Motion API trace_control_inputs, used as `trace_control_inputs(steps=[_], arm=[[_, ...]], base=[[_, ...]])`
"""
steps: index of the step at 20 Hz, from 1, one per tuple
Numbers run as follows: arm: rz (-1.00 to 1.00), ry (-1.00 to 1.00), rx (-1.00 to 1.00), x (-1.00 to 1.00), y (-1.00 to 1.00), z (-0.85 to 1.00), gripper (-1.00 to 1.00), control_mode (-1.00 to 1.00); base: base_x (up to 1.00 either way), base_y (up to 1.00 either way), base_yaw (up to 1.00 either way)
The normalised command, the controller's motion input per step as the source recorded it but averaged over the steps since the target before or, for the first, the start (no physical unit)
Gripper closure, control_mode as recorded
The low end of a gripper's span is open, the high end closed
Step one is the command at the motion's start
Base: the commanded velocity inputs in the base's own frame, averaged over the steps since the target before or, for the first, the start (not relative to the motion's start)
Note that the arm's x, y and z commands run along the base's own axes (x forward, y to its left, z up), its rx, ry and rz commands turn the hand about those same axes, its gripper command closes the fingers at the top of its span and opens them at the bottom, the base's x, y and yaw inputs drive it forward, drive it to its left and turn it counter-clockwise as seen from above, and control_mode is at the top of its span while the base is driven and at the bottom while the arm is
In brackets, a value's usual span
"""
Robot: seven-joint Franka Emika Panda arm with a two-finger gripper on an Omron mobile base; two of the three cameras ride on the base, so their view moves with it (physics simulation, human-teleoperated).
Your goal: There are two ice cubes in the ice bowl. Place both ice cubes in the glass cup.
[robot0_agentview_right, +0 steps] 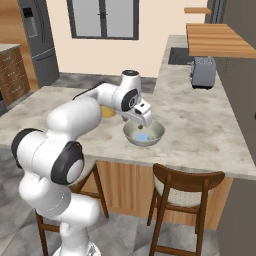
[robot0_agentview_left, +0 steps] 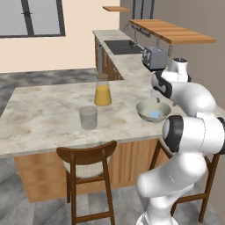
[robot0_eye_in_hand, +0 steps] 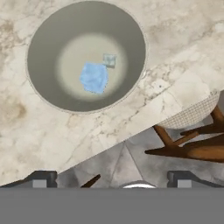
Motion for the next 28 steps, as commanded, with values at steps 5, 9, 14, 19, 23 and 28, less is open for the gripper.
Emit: trace_control_inputs(steps=[5, 9, 14, 19, 23, 28], arm=[[-0.04, 0.04, 0.01, 0.16, -0.02, -0.09, -1.0, -1.0], [0.0, 0.0, 0.0, 0.45, -0.08, -0.22, -1.0, -1.0], [0.0, 0.01, 0.01, 0.36, -0.08, -0.35, -1.0, -1.0], [0.0, 0.06, 0.07, 0.28, -0.01, -0.36, -1.0, -1.0], [0.0, 0.05, 0.06, 0.32, -0.03, -0.28, -1.0, -1.0], [0.0, 0.09, 0.0, 0.35, -0.15, -0.25, -1.0, -1.0]], base=[[0.0, 0.0, 0.0], [0.0, 0.0, 0.0], [0.0, 0.0, 0.0], [0.0, 0.0, 0.0], [0.0, 0.0, 0.0], [0.0, 0.0, 0.0]])
